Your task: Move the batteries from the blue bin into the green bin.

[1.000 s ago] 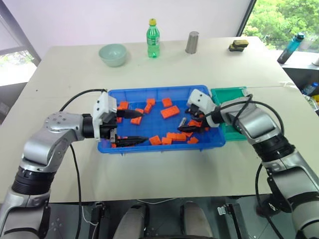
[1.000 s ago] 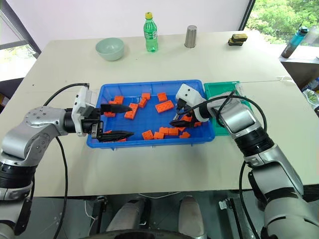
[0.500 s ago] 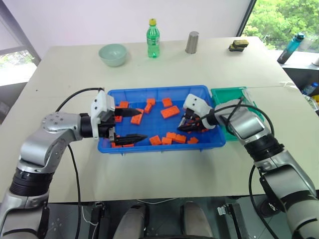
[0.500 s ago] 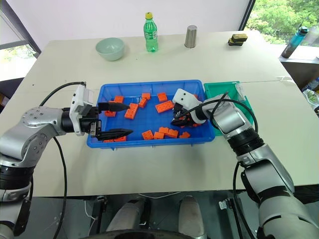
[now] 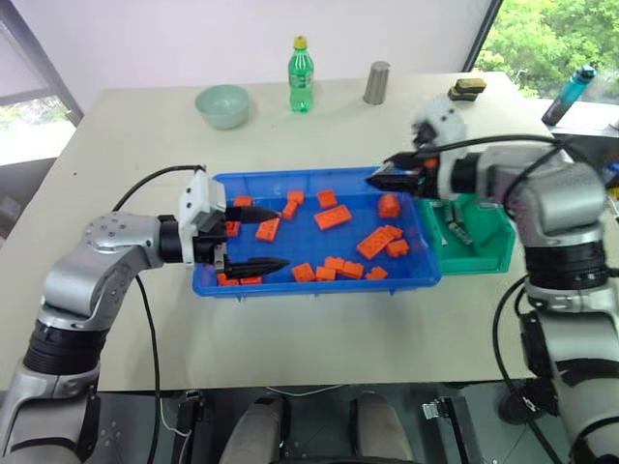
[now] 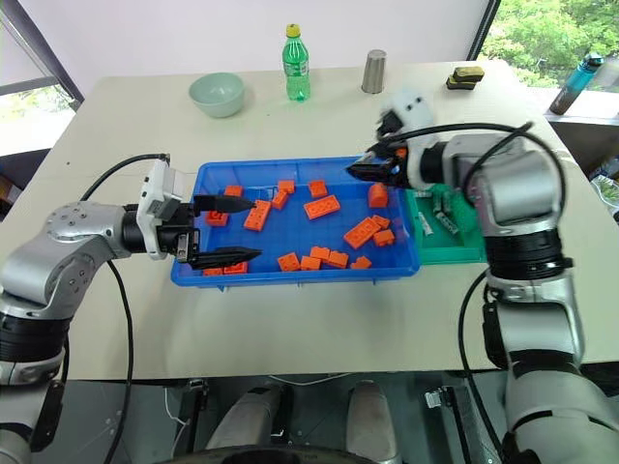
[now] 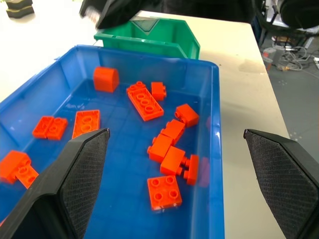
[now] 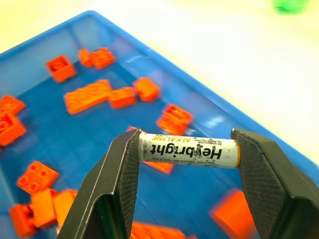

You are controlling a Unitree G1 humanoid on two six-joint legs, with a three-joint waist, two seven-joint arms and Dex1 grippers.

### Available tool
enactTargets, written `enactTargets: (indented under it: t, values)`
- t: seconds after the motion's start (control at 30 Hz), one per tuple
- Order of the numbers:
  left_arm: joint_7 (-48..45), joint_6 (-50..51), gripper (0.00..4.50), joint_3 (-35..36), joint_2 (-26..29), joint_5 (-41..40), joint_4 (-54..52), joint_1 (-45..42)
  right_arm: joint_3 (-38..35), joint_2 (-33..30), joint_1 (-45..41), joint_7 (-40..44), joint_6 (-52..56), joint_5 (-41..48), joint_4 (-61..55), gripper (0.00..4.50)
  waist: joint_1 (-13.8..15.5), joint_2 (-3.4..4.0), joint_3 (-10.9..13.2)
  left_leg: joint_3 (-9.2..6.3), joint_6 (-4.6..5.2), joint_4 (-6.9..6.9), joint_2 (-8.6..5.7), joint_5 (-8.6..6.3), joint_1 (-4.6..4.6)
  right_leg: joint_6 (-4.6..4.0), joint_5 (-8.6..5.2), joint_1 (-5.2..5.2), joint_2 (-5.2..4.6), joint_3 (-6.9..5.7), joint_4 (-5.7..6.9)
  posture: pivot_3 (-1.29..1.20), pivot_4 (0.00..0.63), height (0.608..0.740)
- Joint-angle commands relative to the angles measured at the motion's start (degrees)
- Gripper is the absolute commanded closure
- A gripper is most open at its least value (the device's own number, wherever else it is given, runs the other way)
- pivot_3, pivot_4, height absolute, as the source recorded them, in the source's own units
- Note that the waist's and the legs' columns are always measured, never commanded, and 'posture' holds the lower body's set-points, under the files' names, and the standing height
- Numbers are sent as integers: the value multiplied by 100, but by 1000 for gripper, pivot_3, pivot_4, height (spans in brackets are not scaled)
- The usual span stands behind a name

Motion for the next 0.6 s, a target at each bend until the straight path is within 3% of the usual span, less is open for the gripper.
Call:
enactTargets:
  t: [0.03, 0.1, 0.23, 0.27, 0.4, 0.6]
  values:
    - [-88, -108, 0, 68, 44, -10, -16, -3, -614, -506, 296, -144, 133, 83, -169, 2235, 34, 0, 0, 2, 0, 0, 0, 0, 0, 0, 0, 0, -1, 0, 0, 0, 150, 727]
    - [-116, -107, 0, 92, 56, -13, 21, -5, -831, -725, 701, -185, 207, 165, -292, 2235, 36, 0, 0, 2, 1, 0, -1, 0, 0, 0, 0, 1, -1, 0, -5, 0, 150, 727]
    - [-153, -108, 0, 108, 63, -8, 122, -55, -1014, -812, 1253, -332, 279, 304, -677, 237, 2, 1, 0, 12, 1, 0, 3, 0, 0, 0, 0, -3, 1, 3, -8, 0, 150, 727]
    - [-158, -110, 0, 103, 60, -3, 148, -73, -981, -819, 1339, -369, 170, 280, -748, 54, -17, 1, 0, 19, 1, -3, 7, 0, 0, 0, 0, -3, 2, 4, -7, 0, 150, 727]
    - [-188, -112, 0, 134, 93, 23, 283, -126, -1107, -922, 1538, -210, -278, 410, -826, 54, -23, 1, 0, 19, 1, -2, 10, 0, 1, 0, 0, -4, 5, 4, -6, 0, 150, 727]
    - [-230, -115, 0, 549, 431, -21, 521, 17, -2306, -1600, 2216, 853, -1050, 1070, -793, 54, 75, -1, 2, 14, 3, 1, 2, -1, 0, 0, 0, 2, 0, 2, -11, 0, 150, 727]
